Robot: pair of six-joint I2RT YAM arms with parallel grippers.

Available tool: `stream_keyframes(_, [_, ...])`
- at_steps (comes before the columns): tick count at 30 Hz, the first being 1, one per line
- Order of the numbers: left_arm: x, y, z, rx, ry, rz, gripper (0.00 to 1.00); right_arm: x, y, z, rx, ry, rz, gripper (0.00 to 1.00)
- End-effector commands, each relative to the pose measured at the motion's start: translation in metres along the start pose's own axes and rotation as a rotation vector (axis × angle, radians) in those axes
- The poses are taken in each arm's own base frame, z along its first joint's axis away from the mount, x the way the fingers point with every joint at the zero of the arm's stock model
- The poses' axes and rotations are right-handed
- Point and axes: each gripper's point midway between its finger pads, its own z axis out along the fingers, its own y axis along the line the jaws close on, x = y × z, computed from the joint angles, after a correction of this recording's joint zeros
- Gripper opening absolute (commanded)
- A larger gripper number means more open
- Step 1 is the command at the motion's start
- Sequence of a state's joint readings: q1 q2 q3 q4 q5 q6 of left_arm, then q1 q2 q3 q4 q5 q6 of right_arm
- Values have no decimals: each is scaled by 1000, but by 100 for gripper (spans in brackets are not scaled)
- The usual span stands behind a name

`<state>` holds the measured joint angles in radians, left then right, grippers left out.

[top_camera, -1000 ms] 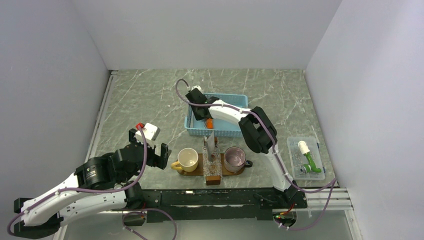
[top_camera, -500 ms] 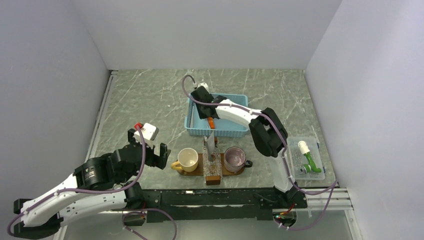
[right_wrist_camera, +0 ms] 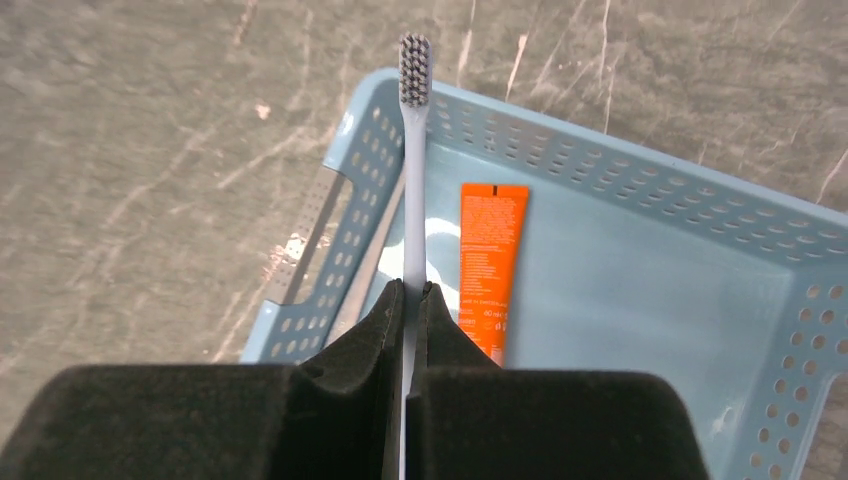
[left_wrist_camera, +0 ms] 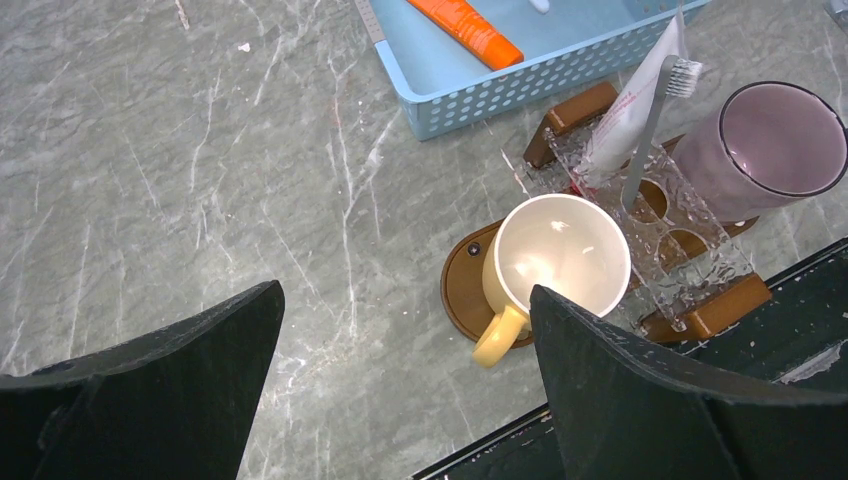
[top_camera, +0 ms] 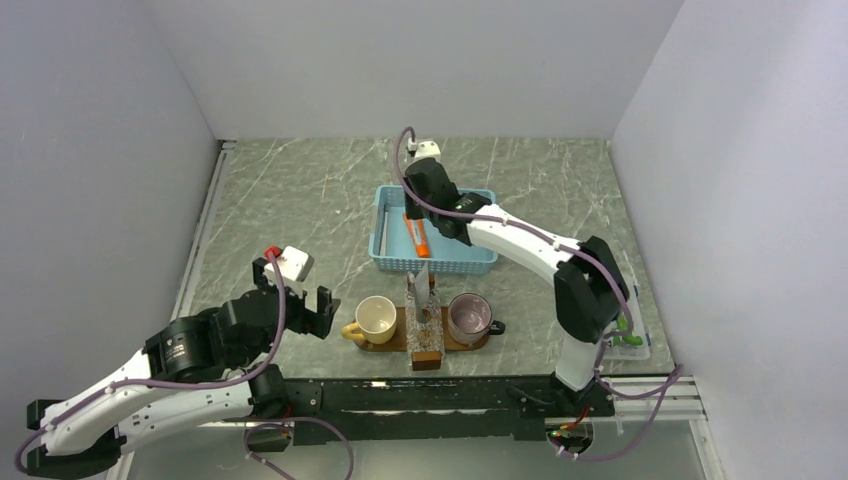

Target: Prepare toiletry sets of a toothbrush and toothpaste on the tray

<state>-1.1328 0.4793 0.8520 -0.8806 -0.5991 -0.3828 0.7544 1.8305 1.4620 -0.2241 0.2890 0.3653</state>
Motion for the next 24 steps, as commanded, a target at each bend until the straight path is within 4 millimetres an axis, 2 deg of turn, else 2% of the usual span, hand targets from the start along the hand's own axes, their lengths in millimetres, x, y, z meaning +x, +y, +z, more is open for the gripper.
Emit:
stream_keyframes(1, [-8,-3,-1,18,-34,-30,99,-71,13,-39,-90,-239,77,0])
stream_keyframes(6, [-11,-5,-1,29,-46,-38,99,-107,18,-81,-162,-365,84,0])
stream_keyframes(12, [-24,-22,-1,100,-63,-51,99,-123,22,-125,-246,-429,77,0])
stream_keyframes(18, [-58,-46,-11,217,-130,-107,99,-120,40,-175,-430,-450,67,0])
stream_keyframes(24, [-84,-79,-20,380,-178,-159,99,-104,59,-228,-639,-459,83,0])
